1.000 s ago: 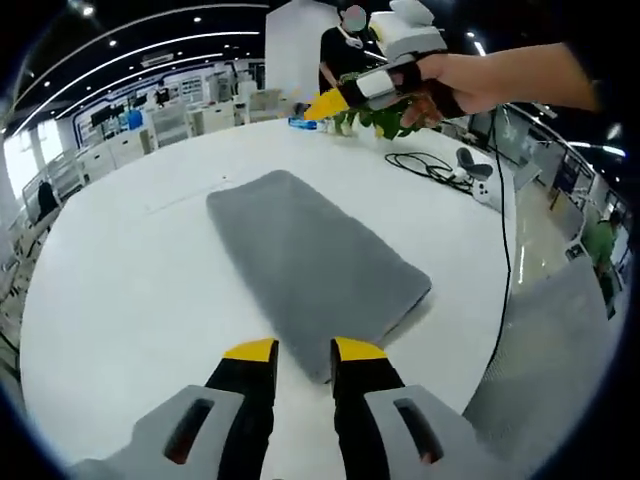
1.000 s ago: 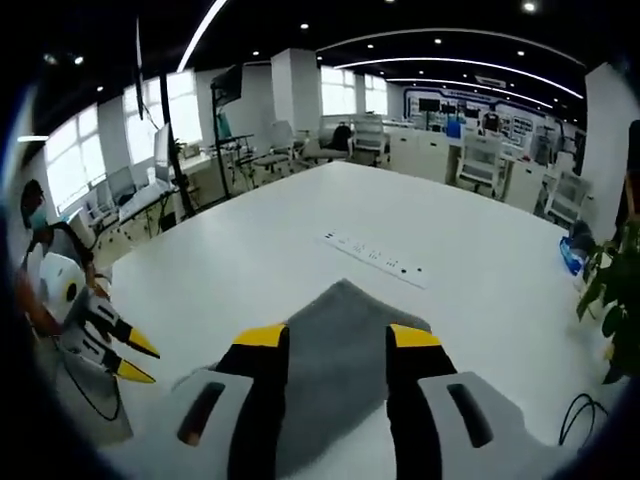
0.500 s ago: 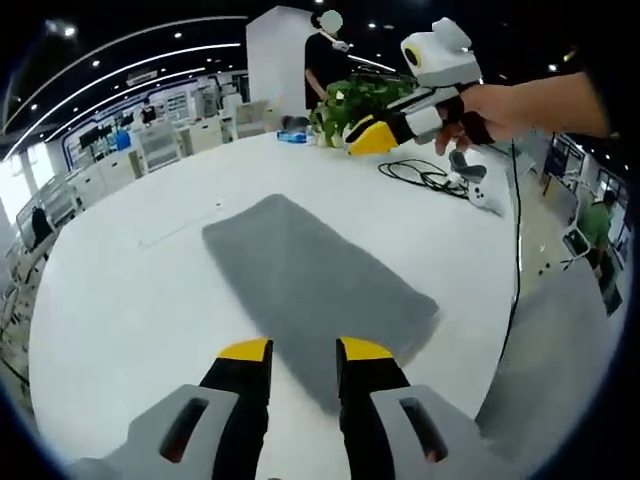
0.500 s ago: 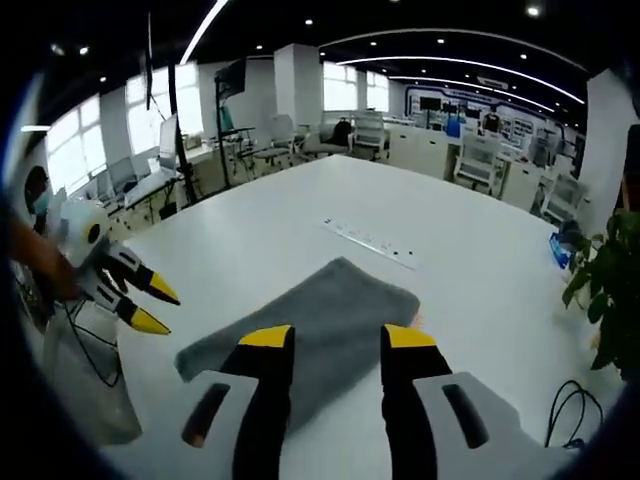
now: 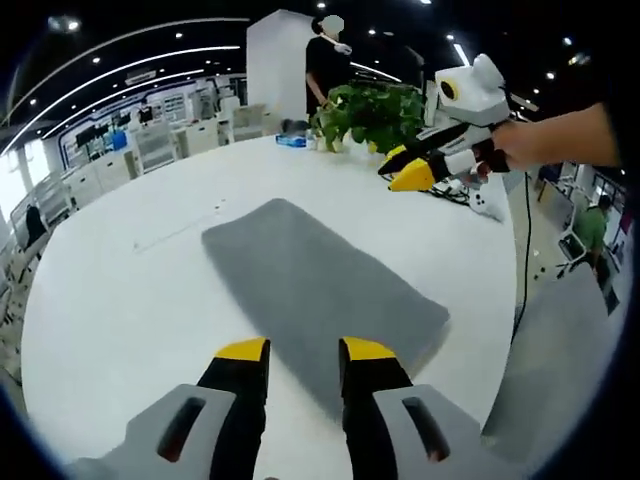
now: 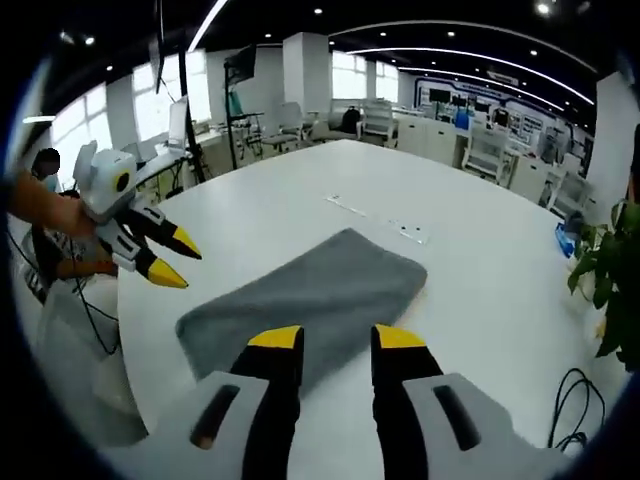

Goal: Fold the towel on the table until its edges align and the towel forms a compact rectangular stack.

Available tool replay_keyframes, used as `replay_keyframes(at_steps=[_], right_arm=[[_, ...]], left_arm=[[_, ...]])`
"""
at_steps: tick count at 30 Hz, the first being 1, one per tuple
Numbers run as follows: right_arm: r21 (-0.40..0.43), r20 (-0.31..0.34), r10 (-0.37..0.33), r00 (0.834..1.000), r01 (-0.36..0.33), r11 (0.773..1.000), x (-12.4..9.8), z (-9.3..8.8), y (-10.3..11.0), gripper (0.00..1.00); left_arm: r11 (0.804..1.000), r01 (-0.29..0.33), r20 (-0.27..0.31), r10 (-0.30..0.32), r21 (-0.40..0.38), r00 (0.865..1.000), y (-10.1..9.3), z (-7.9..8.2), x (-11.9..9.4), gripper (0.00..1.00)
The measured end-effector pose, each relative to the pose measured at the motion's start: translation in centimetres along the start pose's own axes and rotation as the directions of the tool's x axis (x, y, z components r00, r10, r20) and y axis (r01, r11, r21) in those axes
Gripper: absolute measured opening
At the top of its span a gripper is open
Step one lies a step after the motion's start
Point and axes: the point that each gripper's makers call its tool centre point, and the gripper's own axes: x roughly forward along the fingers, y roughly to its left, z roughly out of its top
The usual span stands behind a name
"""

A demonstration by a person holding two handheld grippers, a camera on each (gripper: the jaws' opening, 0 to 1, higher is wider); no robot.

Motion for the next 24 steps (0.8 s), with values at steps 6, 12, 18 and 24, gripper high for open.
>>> replay_keyframes(at_steps=[6, 12, 18, 24], right_arm=[[0.001, -0.017, 0.021, 1.000, -0.021, 1.000, 0.7, -0.9, -0.2, 0.22], [0.005, -0.048, 0.028, 0.998, -0.028, 1.000, 1.6, -2.8, -0.1, 0.16], [0.009, -0.068, 0.056, 0.996, -0.055, 0.998, 2.5, -4.8, 0.7, 0.14], [-0.030, -0.085, 0.096, 0.992, -0.098, 0.995, 3.7, -4.9, 2.0, 0.14]], left_arm=[[1.000, 0.002, -0.020, -0.002, 0.003, 1.000, 0.2, -0.4, 0.9, 0.26], [1.000, 0.001, -0.046, -0.002, -0.006, 0.999, 0.4, -1.1, 2.7, 0.26], [1.000, 0.004, -0.059, -0.003, 0.015, 0.998, 0.5, -1.3, 3.9, 0.25], [1.000, 0.003, -0.074, -0.002, 0.011, 0.997, 0.4, -1.7, 4.9, 0.24]])
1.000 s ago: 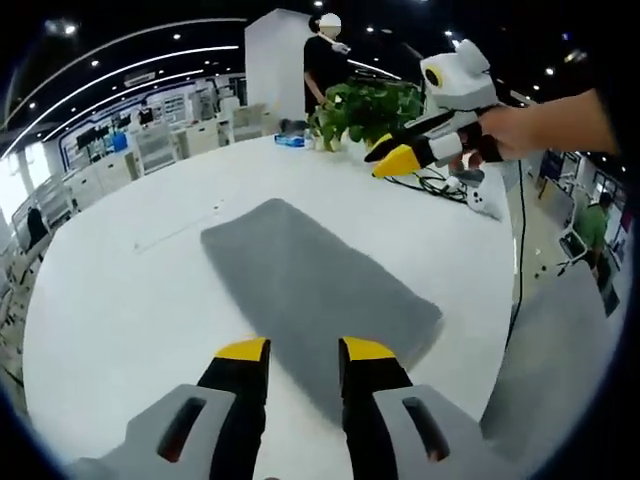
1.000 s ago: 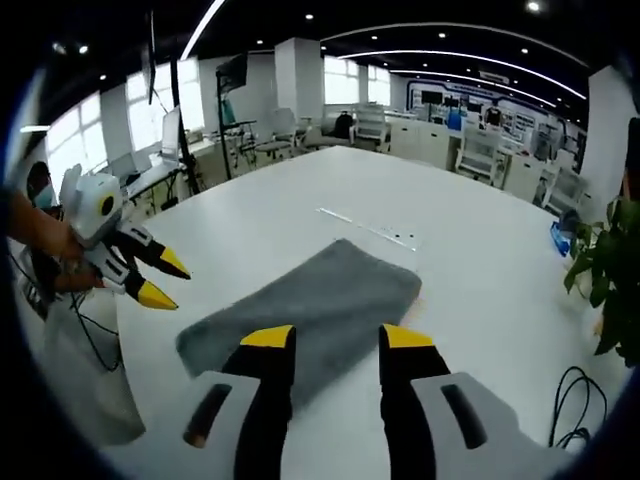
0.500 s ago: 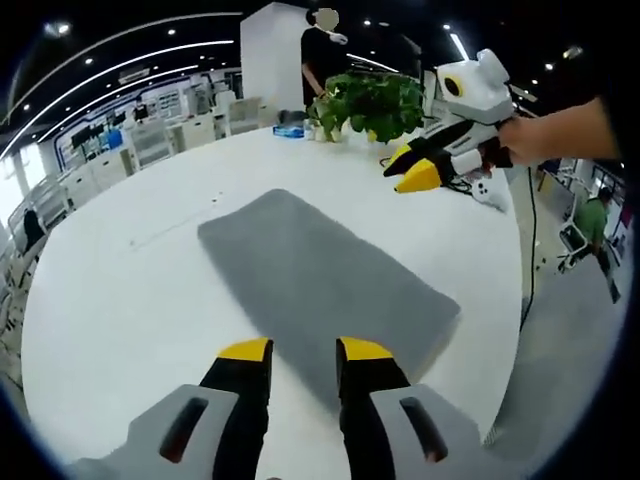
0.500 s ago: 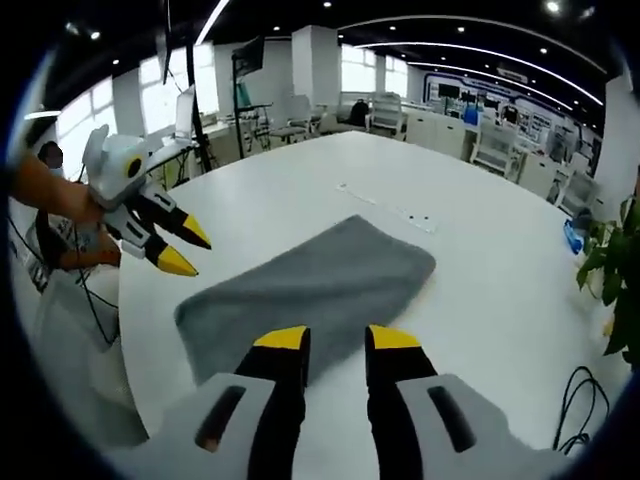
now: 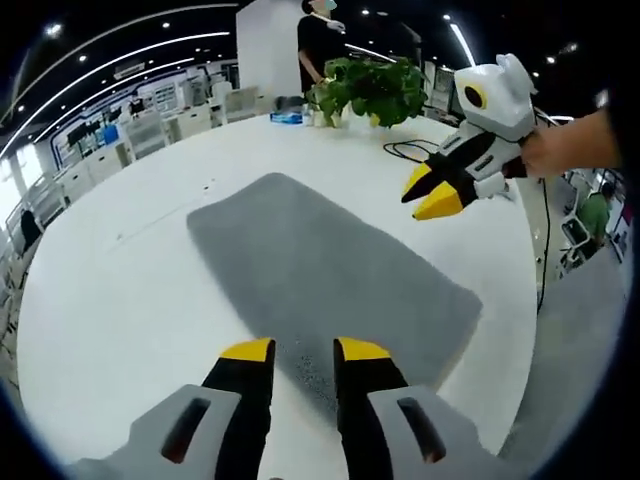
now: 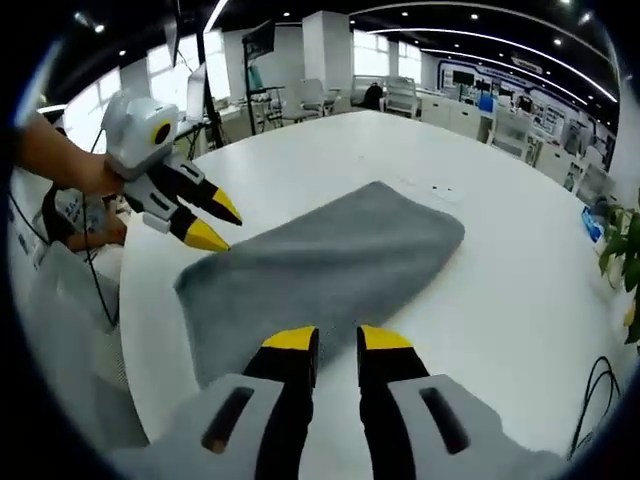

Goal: Fold the towel on the table until its edges align and the towel forms a compact rectangular stack.

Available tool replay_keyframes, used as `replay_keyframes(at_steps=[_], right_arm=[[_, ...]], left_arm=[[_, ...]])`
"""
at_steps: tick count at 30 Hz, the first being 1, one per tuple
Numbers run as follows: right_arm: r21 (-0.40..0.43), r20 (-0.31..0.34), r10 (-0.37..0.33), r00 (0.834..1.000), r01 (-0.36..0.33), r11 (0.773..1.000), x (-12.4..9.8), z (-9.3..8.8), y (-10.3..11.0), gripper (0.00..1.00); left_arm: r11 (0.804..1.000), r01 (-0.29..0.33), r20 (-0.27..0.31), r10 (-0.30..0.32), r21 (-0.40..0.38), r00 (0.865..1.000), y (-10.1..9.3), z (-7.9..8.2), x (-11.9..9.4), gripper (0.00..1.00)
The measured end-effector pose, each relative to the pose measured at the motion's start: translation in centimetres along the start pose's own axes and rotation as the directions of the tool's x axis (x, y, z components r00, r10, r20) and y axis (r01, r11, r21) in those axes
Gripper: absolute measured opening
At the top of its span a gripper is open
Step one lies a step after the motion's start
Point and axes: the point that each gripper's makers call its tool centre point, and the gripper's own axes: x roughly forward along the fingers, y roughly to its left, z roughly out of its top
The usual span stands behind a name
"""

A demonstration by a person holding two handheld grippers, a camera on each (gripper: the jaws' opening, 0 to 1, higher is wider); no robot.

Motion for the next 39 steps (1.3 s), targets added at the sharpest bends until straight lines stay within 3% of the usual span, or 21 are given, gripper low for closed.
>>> replay_keyframes(at_steps=[3, 12, 16, 18, 19, 21, 25, 29, 31, 32, 36, 38, 39], right_arm=[[-0.014, -0.007, 0.011, 1.000, -0.011, 1.000, 0.9, 0.2, 0.1, 0.13], [0.021, -0.022, 0.029, 0.999, -0.029, 0.999, 3.5, -0.3, 0.6, 0.13], [0.028, -0.087, 0.008, 0.996, -0.005, 1.000, 4.6, -1.5, 0.2, 0.11], [0.021, -0.088, 0.010, 0.996, -0.008, 1.000, 5.1, -1.5, 0.1, 0.10], [0.031, -0.134, 0.012, 0.991, -0.007, 0.999, 5.2, -2.4, 0.1, 0.09], [0.034, -0.142, 0.009, 0.990, -0.004, 0.999, 5.4, -2.7, -0.1, 0.09], [0.040, -0.143, 0.019, 0.990, -0.013, 0.999, 5.4, -2.9, -0.3, 0.08], [-0.023, -0.167, 0.020, 0.986, -0.024, 0.999, 5.1, -3.4, -0.5, 0.07], [-0.065, -0.187, 0.019, 0.982, -0.032, 0.997, 5.0, -3.7, -0.3, 0.06], [-0.092, -0.198, 0.018, 0.980, -0.037, 0.995, 4.8, -3.9, -0.2, 0.06], [-0.118, -0.219, 0.016, 0.976, -0.042, 0.992, 4.3, -4.3, -0.1, 0.06], [-0.044, -0.244, 0.013, 0.970, -0.024, 0.999, 3.7, -4.8, -0.2, 0.05], [-0.056, -0.246, 0.012, 0.969, -0.027, 0.998, 3.5, -4.9, -0.3, 0.05]], left_arm=[[0.999, -0.002, -0.016, 0.003, 0.042, 1.000, -0.1, -0.2, 0.4, 0.23], [0.999, 0.026, -0.027, -0.025, 0.045, 0.999, -0.2, 0.6, 2.0, 0.22], [0.997, 0.034, -0.041, -0.031, 0.063, 0.999, -0.4, 0.7, 2.9, 0.22], [0.996, 0.033, -0.058, -0.029, 0.083, 0.998, -0.3, 0.3, 3.4, 0.22], [0.996, 0.037, -0.071, -0.032, 0.077, 0.997, -0.2, 0.1, 3.5, 0.22], [0.998, 0.038, -0.096, -0.033, 0.056, 0.995, 0.1, -0.6, 4.0, 0.22], [0.999, 0.046, -0.097, -0.044, 0.022, 0.994, 0.1, -1.2, 4.2, 0.23], [0.999, 0.047, -0.083, -0.047, -0.004, 0.995, -0.3, -1.2, 4.2, 0.23], [0.994, 0.058, -0.065, -0.064, -0.090, 0.996, -0.7, -1.4, 4.2, 0.23], [0.993, 0.060, -0.057, -0.066, -0.098, 0.996, -0.7, -1.3, 4.1, 0.23], [0.993, 0.072, -0.045, -0.076, -0.089, 0.996, -2.0, -1.7, 3.8, 0.24], [0.994, 0.077, -0.044, -0.080, -0.073, 0.996, -2.8, -1.8, 3.7, 0.24], [0.994, 0.082, -0.048, -0.086, -0.065, 0.995, -3.3, -1.8, 3.6, 0.25]])
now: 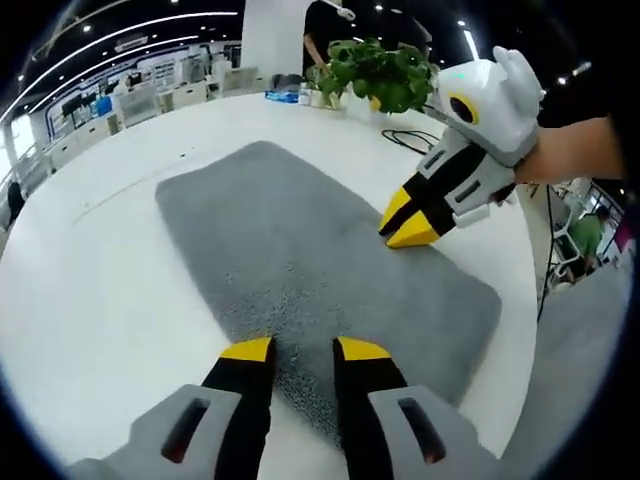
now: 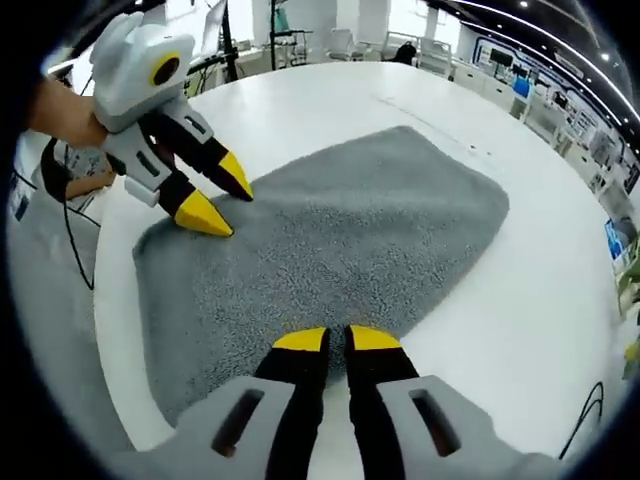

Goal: Fold the towel on the table until its edges align and the towel forms a compact rectangular stack.

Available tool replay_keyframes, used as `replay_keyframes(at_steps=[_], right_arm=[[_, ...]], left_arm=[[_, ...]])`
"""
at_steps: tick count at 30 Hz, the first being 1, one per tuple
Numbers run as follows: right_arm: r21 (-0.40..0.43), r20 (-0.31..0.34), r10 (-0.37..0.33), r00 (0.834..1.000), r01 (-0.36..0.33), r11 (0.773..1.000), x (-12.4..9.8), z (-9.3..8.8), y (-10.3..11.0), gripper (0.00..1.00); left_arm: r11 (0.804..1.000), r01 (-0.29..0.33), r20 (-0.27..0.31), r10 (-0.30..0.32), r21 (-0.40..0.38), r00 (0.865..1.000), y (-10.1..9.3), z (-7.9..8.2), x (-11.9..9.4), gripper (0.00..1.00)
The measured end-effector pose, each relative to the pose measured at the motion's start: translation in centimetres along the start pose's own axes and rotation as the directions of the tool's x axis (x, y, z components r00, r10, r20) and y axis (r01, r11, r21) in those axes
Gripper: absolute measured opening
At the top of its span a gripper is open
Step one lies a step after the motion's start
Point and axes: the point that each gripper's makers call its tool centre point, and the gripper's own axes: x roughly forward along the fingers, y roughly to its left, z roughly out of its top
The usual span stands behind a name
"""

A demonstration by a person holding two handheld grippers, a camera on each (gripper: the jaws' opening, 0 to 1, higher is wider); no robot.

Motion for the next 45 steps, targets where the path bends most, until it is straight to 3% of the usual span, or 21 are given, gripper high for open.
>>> replay_keyframes(at_steps=[9, 15, 18, 20, 23, 26, 29, 34, 38, 41, 43, 45], right_arm=[[-0.008, -0.038, -0.012, 0.999, 0.012, 1.000, -1.3, -2.1, 1.3, 0.05], [0.011, -0.049, -0.023, 0.999, 0.024, 1.000, -2.1, -1.9, 1.9, 0.11], [0.002, -0.021, -0.007, 1.000, 0.007, 1.000, -2.8, -1.5, 2.9, 0.20], [-0.040, 0.004, 0.005, 1.000, -0.005, 0.999, -3.2, -1.2, 3.4, 0.20], [-0.078, 0.023, 0.040, 0.999, -0.038, 0.996, -4.0, -1.0, 4.8, 0.19], [-0.122, 0.021, 0.075, 0.997, -0.072, 0.990, -4.5, -1.3, 5.9, 0.16], [-0.082, 0.026, 0.115, 0.993, -0.113, 0.990, -4.7, -1.7, 7.0, 0.15], [-0.071, -0.004, 0.152, 0.988, -0.152, 0.986, -5.0, -2.9, 8.4, 0.13], [-0.076, -0.052, 0.182, 0.982, -0.186, 0.980, -4.9, -4.5, 9.8, 0.16], [-0.045, -0.108, 0.209, 0.972, -0.215, 0.976, -4.9, -6.3, 10.8, 0.16], [-0.054, -0.109, 0.212, 0.971, -0.219, 0.974, -4.8, -6.9, 11.4, 0.19], [-0.069, -0.071, 0.202, 0.977, -0.207, 0.976, -4.8, -6.8, 11.7, 0.23]], left_arm=[[0.998, 0.021, -0.012, -0.021, 0.053, 1.000, -2.3, -0.5, -0.1, 0.26], [0.997, 0.028, -0.024, -0.026, 0.076, 0.999, -2.7, -0.5, -1.0, 0.30], [0.999, 0.034, 0.006, -0.035, 0.033, 0.999, -2.5, -0.2, -1.5, 0.31], [0.999, 0.028, 0.016, -0.028, 0.040, 0.999, -2.5, -0.1, -2.2, 0.32], [0.996, 0.066, 0.044, -0.069, 0.064, 0.997, -3.3, 0.4, -3.1, 0.32], [0.983, 0.111, 0.030, -0.117, 0.147, 0.993, -4.8, 0.2, -3.7, 0.31], [0.966, 0.129, -0.004, -0.131, 0.226, 0.991, -5.9, -0.7, -3.9, 0.29], [0.964, 0.150, 0.000, -0.154, 0.220, 0.988, -7.0, -1.3, -4.2, 0.28], [0.930, 0.198, -0.032, -0.198, 0.310, 0.980, -8.3, -2.2, -4.5, 0.26], [0.927, 0.228, -0.069, -0.218, 0.297, 0.974, -8.9, -3.2, -4.5, 0.26], [0.923, 0.249, -0.113, -0.225, 0.294, 0.968, -9.2, -4.3, -4.5, 0.27], [0.895, 0.251, -0.135, -0.216, 0.368, 0.967, -9.3, -4.8, -4.4, 0.28]])
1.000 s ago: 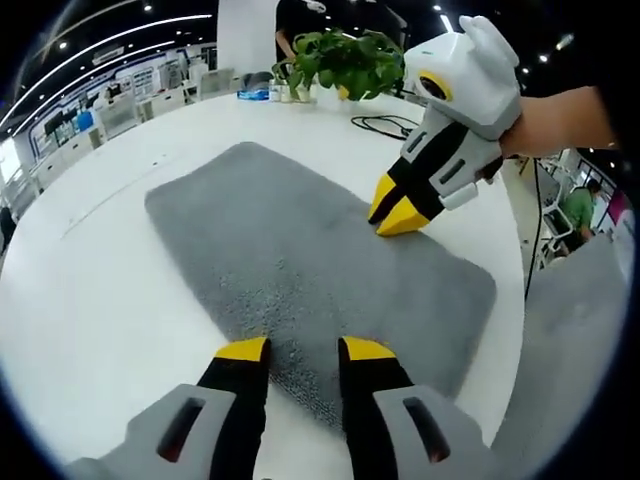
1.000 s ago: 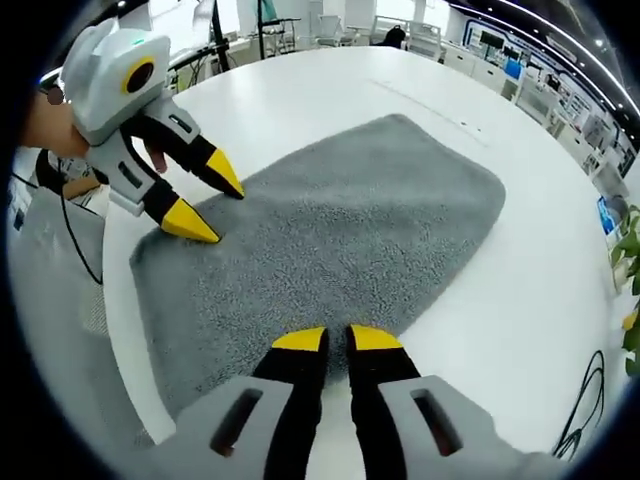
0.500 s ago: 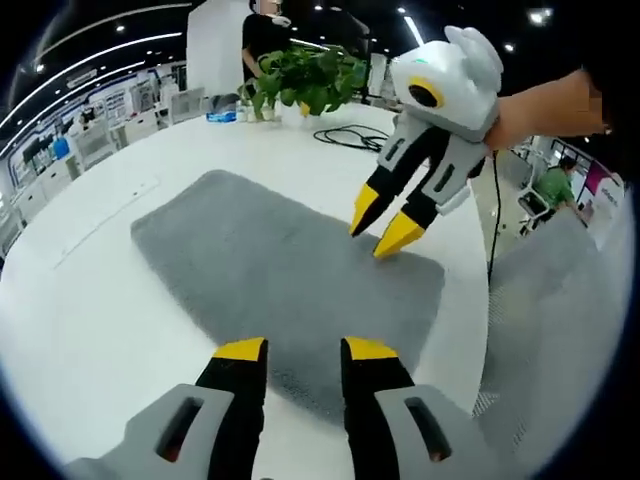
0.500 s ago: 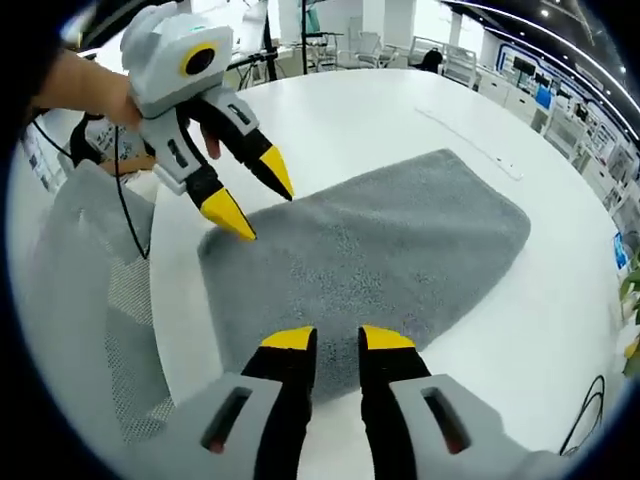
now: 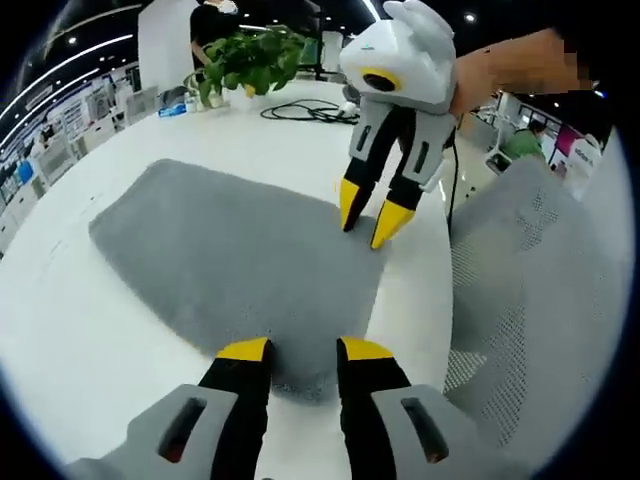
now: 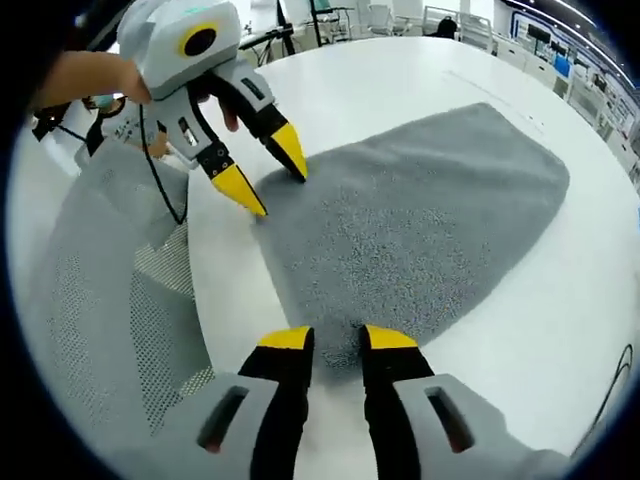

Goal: Fold the towel on the table until its edges align and the towel forms a compact rectangular stack.

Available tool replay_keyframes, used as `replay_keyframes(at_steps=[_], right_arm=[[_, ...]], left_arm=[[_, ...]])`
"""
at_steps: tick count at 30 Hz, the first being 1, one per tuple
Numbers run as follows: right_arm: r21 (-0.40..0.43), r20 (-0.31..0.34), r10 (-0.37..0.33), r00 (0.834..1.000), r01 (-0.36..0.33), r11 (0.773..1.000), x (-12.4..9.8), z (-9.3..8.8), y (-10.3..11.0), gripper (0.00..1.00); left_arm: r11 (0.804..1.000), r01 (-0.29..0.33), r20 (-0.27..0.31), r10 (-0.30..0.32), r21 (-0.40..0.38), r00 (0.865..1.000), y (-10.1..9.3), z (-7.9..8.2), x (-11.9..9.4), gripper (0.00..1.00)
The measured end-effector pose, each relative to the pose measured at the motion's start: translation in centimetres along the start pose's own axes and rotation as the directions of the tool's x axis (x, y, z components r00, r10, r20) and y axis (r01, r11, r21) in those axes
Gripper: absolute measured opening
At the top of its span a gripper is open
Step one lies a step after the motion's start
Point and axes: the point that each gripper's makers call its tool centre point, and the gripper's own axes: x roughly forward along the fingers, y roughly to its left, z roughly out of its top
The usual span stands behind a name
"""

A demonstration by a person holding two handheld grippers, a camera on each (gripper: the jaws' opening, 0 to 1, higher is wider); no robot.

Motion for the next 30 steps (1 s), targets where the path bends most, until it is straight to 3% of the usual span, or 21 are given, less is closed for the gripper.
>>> replay_keyframes(at_steps=[3, 10, 14, 19, 26, 30], right_arm=[[0.014, 0.017, -0.019, 1.000, 0.019, 1.000, -0.1, 0.2, 0.2, 0.25], [-0.142, -0.009, -0.074, 0.997, 0.072, 0.987, 0.5, -0.1, 0.3, 0.28], [-0.195, -0.014, -0.096, 0.995, 0.091, 0.976, 0.9, -0.3, 0.4, 0.29], [-0.293, -0.009, -0.109, 0.994, 0.102, 0.951, 0.8, -0.5, 0.1, 0.25], [-0.286, 0.010, -0.123, 0.992, 0.121, 0.951, 0.8, -0.3, -0.1, 0.20], [-0.271, 0.022, -0.180, 0.983, 0.180, 0.946, 0.8, -0.3, -0.8, 0.11]], left_arm=[[0.999, 0.001, -0.018, -0.001, 0.032, 1.000, -0.4, -0.4, 0.2, 0.32], [0.988, -0.021, -0.048, 0.029, 0.156, 0.998, -0.8, -1.2, 0.5, 0.40], [0.990, -0.031, -0.045, 0.038, 0.138, 0.998, -0.8, -1.1, 0.7, 0.42], [0.986, -0.051, -0.054, 0.060, 0.162, 0.997, -0.1, -1.2, 0.9, 0.35], [0.989, -0.061, -0.043, 0.067, 0.133, 0.997, 0.2, -1.0, 1.2, 0.31], [0.990, -0.071, -0.049, 0.077, 0.125, 0.996, 0.3, -0.9, 1.2, 0.28]])
